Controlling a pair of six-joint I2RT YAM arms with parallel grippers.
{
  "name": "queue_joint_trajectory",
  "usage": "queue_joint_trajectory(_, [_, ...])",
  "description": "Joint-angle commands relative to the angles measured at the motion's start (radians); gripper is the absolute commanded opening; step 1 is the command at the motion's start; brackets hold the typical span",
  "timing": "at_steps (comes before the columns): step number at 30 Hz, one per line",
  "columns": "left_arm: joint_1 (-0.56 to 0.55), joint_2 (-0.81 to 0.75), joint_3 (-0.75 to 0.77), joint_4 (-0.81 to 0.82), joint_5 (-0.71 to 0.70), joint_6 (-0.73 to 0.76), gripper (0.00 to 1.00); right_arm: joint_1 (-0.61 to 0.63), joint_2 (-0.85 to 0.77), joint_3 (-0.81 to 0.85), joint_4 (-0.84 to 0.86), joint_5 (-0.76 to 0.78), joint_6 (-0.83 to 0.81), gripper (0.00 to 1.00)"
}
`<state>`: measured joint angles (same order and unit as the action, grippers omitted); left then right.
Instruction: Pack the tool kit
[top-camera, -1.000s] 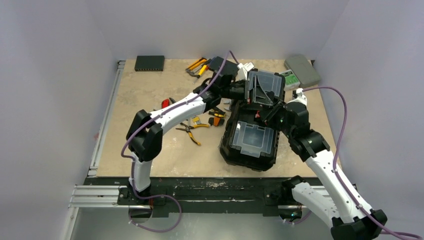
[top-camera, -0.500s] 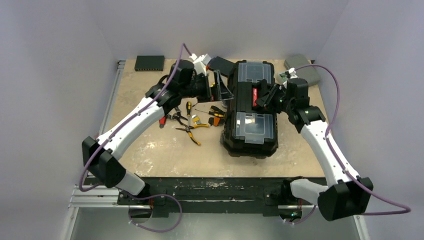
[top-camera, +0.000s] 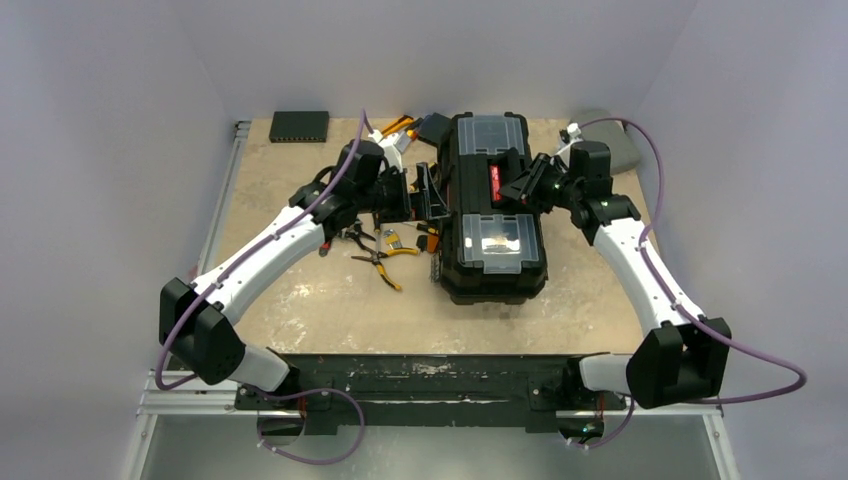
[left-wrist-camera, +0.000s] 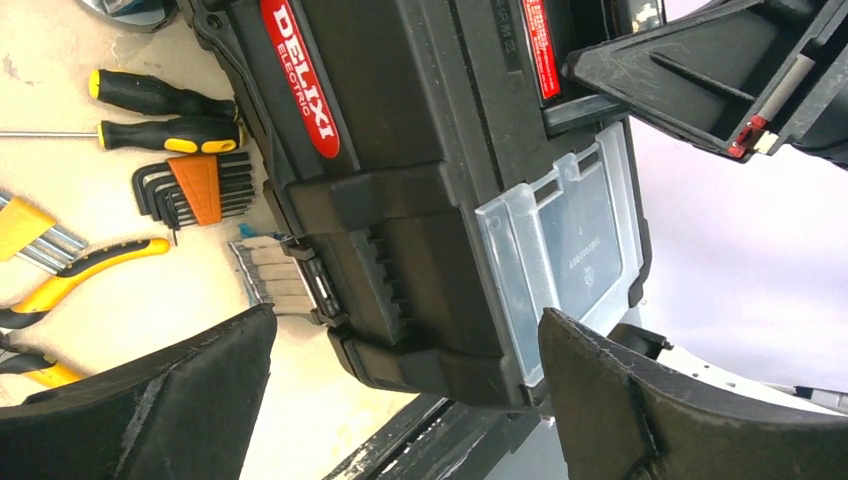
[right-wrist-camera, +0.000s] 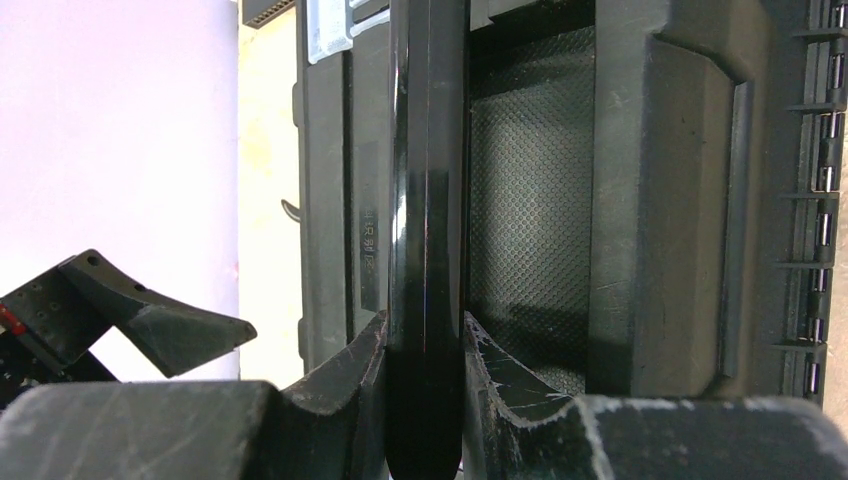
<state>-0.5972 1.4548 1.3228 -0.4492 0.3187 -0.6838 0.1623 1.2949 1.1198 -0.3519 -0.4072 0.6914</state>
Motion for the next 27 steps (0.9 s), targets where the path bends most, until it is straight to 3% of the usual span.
queue_joint_trajectory(1, [0.007, -0.027, -0.009, 0.028, -0.017, 0.037, 1.0, -0.001, -0.109, 0.135, 0.115, -0.123, 0.051, 0.0])
queue_joint_trajectory(5, [0.007, -0.042, -0.013, 0.019, -0.029, 0.042, 1.0, -0.052, -0.176, 0.115, 0.132, -0.088, 0.084, 0.0])
queue_joint_trajectory(9, [0.009, -0.053, -0.022, 0.017, -0.041, 0.048, 1.0, -0.151, -0.254, -0.012, 0.262, -0.114, 0.182, 0.0])
queue_joint_trajectory(16, [0.01, -0.045, -0.028, 0.011, -0.047, 0.055, 1.0, -0.332, -0.216, -0.231, 0.746, -0.42, 0.52, 0.0])
queue_joint_trajectory(27, [0.026, 0.049, -0.094, 0.038, -0.118, 0.002, 0.97, -0.415, -0.203, -0.277, 0.817, -0.481, 0.574, 0.0])
